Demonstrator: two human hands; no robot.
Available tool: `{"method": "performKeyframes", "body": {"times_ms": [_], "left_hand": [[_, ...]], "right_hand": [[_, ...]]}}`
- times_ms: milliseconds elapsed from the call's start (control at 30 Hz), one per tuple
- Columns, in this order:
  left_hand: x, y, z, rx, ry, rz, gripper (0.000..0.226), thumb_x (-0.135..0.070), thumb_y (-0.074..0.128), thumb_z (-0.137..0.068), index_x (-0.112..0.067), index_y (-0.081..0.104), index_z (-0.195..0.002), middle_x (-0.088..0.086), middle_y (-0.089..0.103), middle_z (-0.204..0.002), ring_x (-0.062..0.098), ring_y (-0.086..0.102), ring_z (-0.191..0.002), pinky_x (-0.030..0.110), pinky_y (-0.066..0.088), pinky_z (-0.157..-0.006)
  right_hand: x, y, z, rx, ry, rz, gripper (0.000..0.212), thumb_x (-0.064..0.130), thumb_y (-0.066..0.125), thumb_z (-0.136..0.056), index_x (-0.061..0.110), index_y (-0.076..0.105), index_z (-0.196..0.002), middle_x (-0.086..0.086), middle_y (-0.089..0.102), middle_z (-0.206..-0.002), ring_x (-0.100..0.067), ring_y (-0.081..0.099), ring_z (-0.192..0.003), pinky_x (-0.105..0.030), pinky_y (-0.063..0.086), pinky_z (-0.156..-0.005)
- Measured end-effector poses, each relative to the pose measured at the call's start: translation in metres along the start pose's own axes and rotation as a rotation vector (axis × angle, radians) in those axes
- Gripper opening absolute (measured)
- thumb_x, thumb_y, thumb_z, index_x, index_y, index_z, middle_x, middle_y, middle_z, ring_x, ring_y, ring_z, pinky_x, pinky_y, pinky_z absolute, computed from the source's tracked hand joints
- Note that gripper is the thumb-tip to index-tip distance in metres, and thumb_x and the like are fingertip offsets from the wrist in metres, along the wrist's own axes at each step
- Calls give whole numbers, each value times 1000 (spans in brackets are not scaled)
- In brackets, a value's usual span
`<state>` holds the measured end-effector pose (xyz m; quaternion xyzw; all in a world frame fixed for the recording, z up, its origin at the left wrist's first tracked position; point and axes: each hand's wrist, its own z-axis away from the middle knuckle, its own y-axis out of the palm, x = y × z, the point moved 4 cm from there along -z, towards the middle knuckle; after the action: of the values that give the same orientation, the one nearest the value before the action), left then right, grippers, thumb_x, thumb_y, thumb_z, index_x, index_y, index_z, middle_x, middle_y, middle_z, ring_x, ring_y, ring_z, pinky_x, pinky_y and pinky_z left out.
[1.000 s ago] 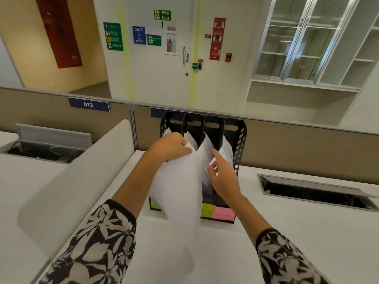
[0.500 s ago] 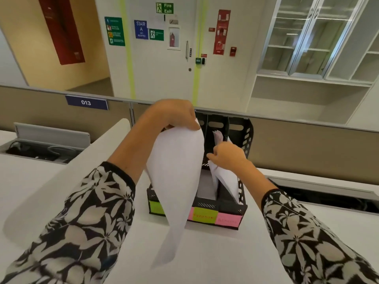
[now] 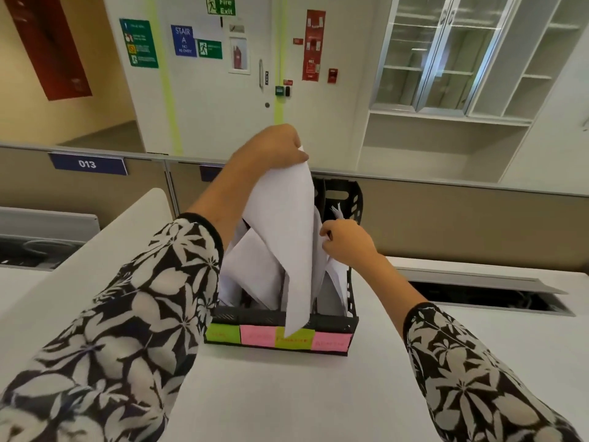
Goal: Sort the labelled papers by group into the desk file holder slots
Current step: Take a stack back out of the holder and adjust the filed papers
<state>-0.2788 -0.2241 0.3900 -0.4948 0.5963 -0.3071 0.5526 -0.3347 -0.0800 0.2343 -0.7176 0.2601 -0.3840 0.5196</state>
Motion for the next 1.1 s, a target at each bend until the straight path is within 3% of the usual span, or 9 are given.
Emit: {"method": "performKeyframes", "body": {"times_ms": [100, 233, 367, 600, 667, 767, 900, 1033, 1100], "left_hand": [[7, 25, -19, -145, 0, 29, 34, -20, 50, -92, -11, 40, -61, 6, 41, -66, 24, 44, -73, 30, 28, -54], [17, 64, -35, -223, -44, 84, 33, -14, 45, -94, -7, 41, -62, 3, 39, -64, 27, 44, -73, 30, 28, -57], [25, 104, -44, -164, -106, 96, 26, -15, 44, -96, 7, 58, -93, 19, 59, -91, 35, 57, -90, 34, 35, -63], [39, 166, -41, 43, -257, 129, 25, -9, 44, -96, 6, 59, -109, 22, 63, -111, 35, 60, -102, 37, 48, -84], [41, 173, -40, 65, -280, 166, 25, -8, 42, -96, 7, 59, -107, 25, 62, -109, 35, 60, -101, 37, 49, -83], [40, 175, -37, 54, -299, 264, 29, -10, 38, -98, 0, 57, -79, 26, 51, -83, 31, 55, -78, 36, 43, -67], [47, 178, -37, 41, -312, 434, 34, -19, 34, -101, 3, 60, -103, 15, 55, -93, 30, 55, -93, 35, 41, -77], [55, 171, -23, -21, -216, 517, 37, -19, 37, -99, -13, 45, -63, 4, 43, -62, 13, 40, -57, 24, 31, -52], [59, 167, -12, -70, -151, 487, 38, -16, 38, -98, -14, 41, -60, 2, 40, -59, 13, 36, -54, 23, 30, -51]], "right_hand": [[-2, 1, 2, -62, 19, -74, 29, 10, 54, -85, 13, 56, -113, -9, 66, -96, -24, 60, -81, -36, 55, -72], [-3, 4, 3, -111, 54, -159, 25, 10, 58, -84, 9, 52, -108, -13, 66, -86, -28, 62, -76, -43, 57, -73], [-3, 7, 4, -173, 63, -221, 19, 9, 59, -82, 7, 55, -100, -14, 66, -83, -27, 63, -75, -42, 56, -70], [10, 21, 6, -226, 38, -314, 11, 13, 58, -83, 7, 66, -89, -10, 68, -80, -20, 62, -72, -35, 56, -70], [17, 25, 6, -236, 15, -334, 12, 14, 57, -84, 6, 67, -86, -10, 69, -78, -20, 62, -70, -34, 55, -68], [27, 30, 7, -239, -13, -362, 11, 11, 57, -82, 5, 66, -85, -11, 68, -77, -23, 62, -70, -35, 55, -67], [33, 36, 7, -213, -20, -409, 13, 15, 58, -84, 7, 67, -88, -10, 71, -83, -22, 64, -76, -31, 52, -70], [25, 35, 13, -262, 32, -479, 16, 22, 58, -88, 10, 68, -91, -3, 71, -86, -15, 62, -77, -26, 51, -70], [15, 33, 17, -310, 70, -520, 14, 20, 58, -89, 11, 68, -94, 2, 67, -85, -8, 57, -74, -14, 45, -66]]}}
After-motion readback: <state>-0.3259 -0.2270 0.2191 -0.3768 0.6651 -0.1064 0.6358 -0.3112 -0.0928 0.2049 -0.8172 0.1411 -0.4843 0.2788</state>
